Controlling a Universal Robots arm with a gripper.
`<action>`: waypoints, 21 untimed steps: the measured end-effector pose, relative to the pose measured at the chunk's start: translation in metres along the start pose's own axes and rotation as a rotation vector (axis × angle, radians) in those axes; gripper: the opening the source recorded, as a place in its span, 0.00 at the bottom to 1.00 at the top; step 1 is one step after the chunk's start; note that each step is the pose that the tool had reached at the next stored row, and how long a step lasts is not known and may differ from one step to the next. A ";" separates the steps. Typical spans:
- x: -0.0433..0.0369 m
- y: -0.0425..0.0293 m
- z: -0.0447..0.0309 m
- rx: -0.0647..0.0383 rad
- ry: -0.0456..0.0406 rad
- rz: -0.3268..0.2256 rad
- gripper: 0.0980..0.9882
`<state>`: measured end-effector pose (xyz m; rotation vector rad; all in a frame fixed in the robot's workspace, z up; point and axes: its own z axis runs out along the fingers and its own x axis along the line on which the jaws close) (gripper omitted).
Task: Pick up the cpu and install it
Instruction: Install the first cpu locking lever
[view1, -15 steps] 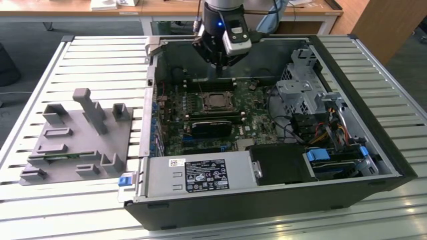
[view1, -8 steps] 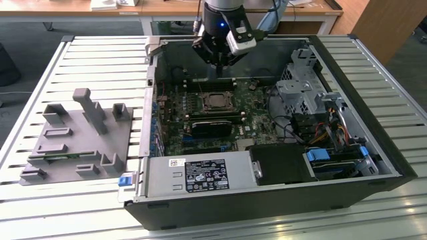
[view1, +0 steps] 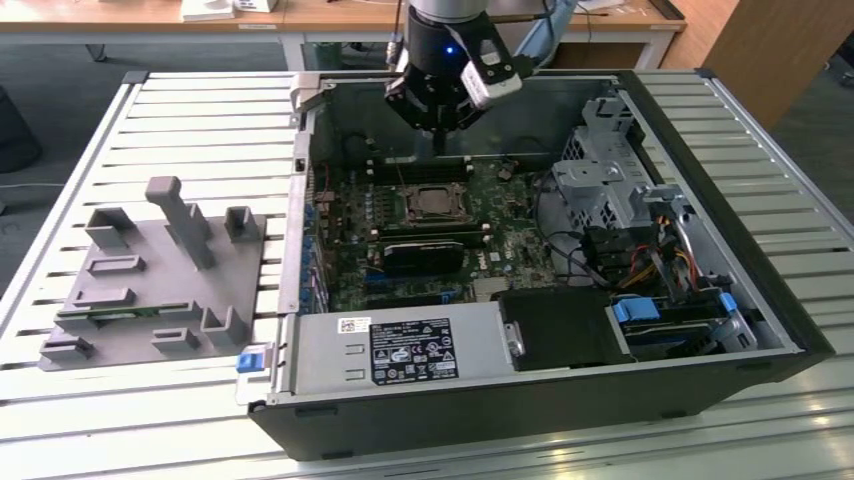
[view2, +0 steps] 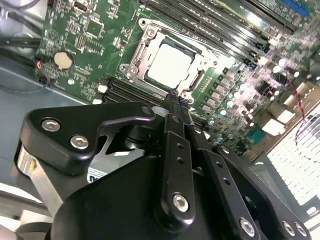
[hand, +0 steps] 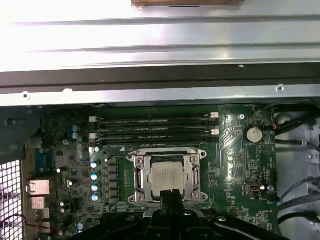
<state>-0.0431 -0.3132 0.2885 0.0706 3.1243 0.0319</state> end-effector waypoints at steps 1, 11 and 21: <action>0.0000 0.0000 0.0000 0.000 0.0003 -0.012 0.01; 0.0000 0.0000 0.0009 -0.002 0.0024 -0.118 0.01; 0.0003 -0.0001 0.0022 -0.004 0.0054 -0.256 0.01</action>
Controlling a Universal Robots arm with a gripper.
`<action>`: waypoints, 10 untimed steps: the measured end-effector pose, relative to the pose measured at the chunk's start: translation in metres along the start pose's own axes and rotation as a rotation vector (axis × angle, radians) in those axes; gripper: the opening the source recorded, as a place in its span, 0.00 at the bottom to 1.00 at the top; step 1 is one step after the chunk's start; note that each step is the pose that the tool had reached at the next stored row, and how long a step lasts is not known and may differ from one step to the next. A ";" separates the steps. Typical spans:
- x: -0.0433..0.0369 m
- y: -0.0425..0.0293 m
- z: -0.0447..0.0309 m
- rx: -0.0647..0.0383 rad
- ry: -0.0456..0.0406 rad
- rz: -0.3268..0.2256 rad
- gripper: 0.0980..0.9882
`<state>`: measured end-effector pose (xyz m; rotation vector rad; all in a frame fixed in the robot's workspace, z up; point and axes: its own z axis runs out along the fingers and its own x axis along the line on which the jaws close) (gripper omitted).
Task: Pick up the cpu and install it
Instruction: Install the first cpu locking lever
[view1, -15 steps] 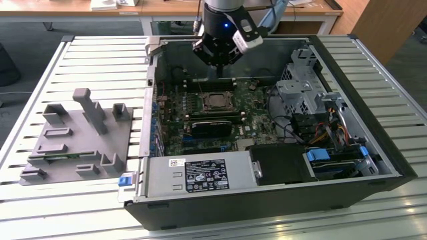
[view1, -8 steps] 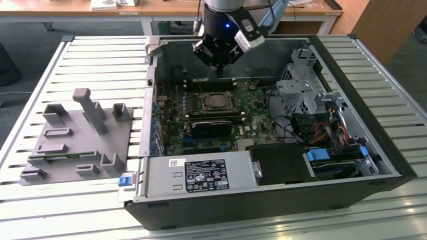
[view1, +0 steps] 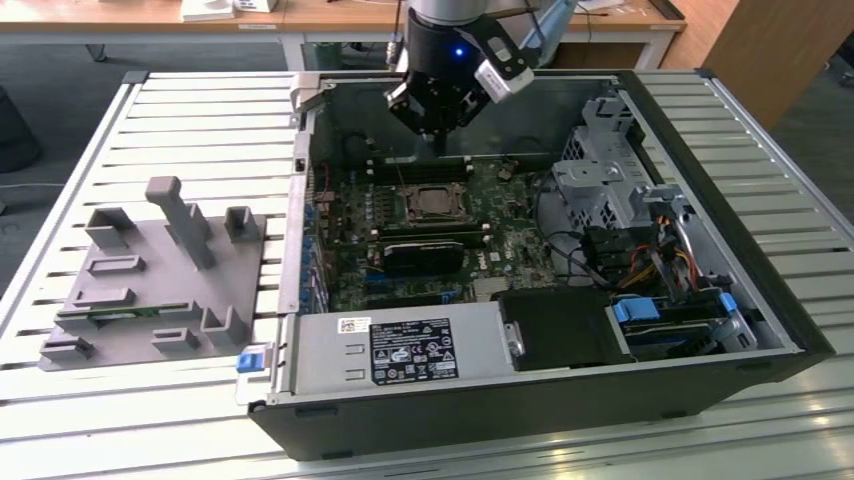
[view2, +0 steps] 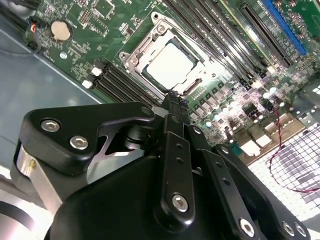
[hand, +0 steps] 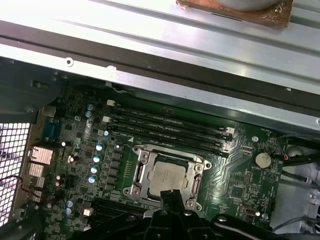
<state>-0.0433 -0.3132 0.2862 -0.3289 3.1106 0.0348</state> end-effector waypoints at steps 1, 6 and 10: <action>0.0002 0.0000 0.0002 0.000 -0.0001 -0.001 0.01; 0.0046 0.0010 0.0021 0.000 -0.0004 0.010 0.01; 0.0047 0.0009 0.0045 0.001 -0.0016 0.070 0.01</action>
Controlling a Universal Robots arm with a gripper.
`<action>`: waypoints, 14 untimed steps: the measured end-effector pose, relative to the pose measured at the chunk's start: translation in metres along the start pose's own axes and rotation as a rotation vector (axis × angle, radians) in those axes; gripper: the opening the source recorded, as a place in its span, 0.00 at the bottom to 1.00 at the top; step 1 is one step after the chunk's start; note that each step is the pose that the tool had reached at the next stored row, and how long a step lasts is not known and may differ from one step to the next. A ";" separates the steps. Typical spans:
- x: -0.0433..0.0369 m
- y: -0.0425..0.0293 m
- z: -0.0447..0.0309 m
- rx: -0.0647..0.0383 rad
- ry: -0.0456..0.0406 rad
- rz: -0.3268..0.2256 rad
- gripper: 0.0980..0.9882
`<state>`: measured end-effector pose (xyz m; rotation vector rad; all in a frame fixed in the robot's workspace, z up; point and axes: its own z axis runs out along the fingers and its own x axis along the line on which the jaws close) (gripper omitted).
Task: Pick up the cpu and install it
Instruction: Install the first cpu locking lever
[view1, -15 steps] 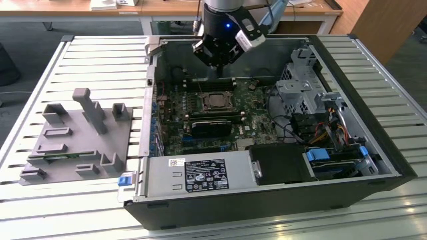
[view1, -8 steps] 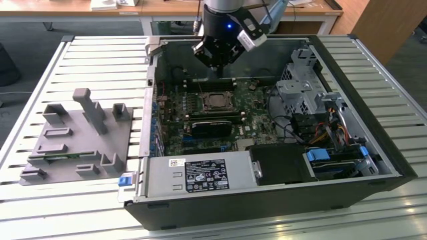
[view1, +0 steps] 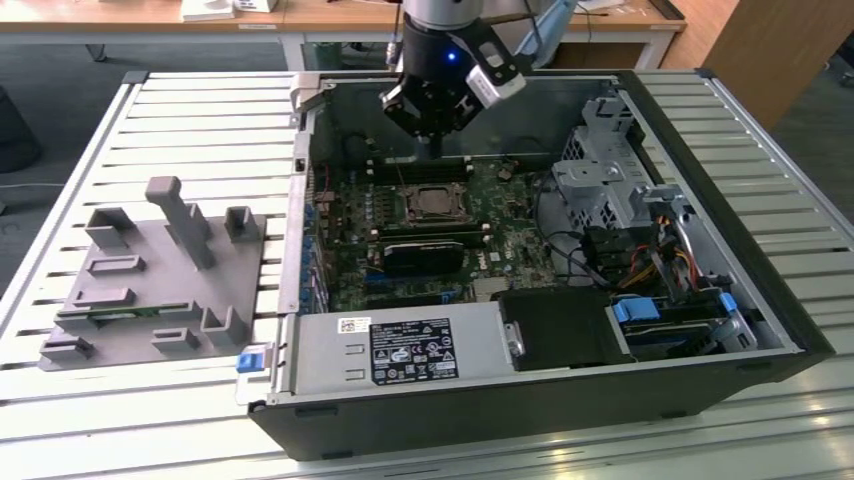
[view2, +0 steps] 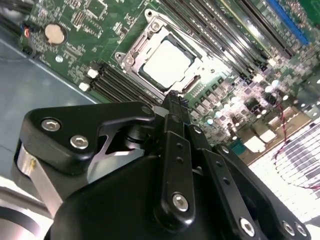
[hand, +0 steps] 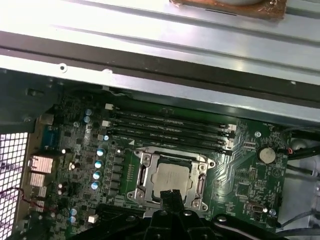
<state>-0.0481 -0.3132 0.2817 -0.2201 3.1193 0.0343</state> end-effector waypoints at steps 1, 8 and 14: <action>0.0001 -0.0004 0.0001 0.000 0.0001 0.003 0.01; 0.0010 -0.0070 0.0008 0.000 0.0002 0.003 0.01; 0.0057 -0.0075 0.0010 0.000 0.0002 0.003 0.01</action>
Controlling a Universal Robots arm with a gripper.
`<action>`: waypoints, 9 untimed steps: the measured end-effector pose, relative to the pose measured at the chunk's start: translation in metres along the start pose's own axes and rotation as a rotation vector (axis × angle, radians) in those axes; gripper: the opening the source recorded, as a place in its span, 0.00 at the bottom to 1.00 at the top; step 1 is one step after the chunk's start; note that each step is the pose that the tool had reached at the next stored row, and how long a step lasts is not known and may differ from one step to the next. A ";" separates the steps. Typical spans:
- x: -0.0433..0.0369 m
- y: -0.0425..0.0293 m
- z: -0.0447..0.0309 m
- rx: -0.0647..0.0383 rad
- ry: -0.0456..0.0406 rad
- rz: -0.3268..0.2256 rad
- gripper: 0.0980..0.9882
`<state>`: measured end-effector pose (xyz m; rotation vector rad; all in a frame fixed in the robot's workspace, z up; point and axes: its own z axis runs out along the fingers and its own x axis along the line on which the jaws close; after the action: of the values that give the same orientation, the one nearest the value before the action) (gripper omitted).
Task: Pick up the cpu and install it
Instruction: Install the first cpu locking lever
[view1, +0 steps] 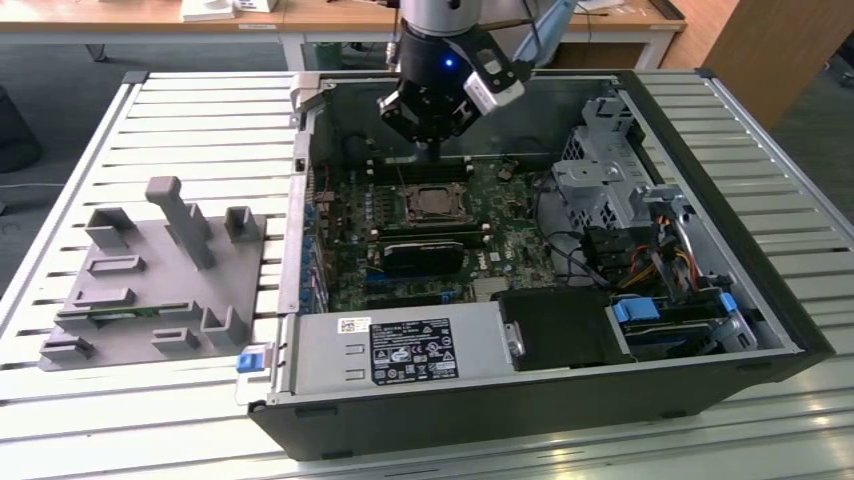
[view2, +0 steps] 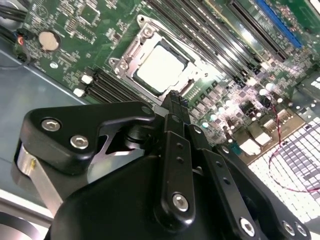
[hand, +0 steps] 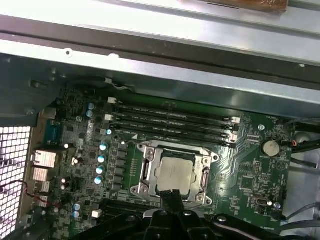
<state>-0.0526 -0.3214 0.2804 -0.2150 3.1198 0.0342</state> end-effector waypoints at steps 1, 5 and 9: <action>0.0023 0.0003 0.0001 0.000 0.0000 0.000 0.01; 0.0061 0.0005 0.0006 0.000 0.0000 0.000 0.01; 0.0083 -0.0014 0.0010 0.000 -0.0001 0.000 0.01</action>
<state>-0.0607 -0.3239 0.2793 -0.2149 3.1198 0.0342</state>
